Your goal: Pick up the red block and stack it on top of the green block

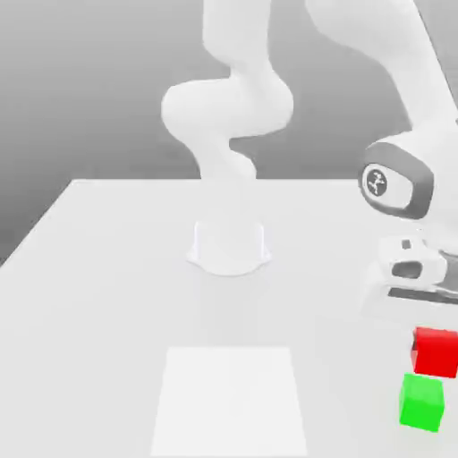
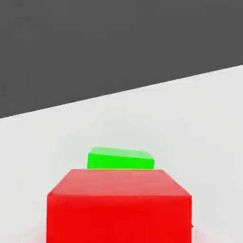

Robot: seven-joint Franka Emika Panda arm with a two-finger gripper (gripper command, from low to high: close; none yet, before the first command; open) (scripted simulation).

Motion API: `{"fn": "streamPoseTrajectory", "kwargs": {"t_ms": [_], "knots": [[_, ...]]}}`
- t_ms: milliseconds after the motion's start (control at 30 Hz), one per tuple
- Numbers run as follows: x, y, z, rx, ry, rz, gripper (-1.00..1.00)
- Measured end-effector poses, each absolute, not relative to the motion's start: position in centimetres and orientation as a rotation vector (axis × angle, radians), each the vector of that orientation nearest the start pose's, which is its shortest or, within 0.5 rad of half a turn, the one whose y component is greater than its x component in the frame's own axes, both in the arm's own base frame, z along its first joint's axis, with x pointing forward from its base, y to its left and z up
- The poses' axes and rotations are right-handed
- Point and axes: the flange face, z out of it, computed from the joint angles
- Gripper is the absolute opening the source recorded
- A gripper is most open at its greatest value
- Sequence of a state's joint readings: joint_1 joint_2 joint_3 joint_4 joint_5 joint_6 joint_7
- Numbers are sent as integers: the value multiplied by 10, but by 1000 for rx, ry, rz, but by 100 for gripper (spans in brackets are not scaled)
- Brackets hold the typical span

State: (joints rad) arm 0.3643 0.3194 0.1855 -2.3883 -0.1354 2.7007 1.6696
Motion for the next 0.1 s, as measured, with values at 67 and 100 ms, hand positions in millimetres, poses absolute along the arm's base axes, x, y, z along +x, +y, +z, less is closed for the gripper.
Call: {"fn": "streamPoseTrajectory", "kwargs": {"t_ms": [67,100], "knots": [[423,269,189,-2751,1514,-1,100],[423,269,189,-2751,1514,-1,100]]}}
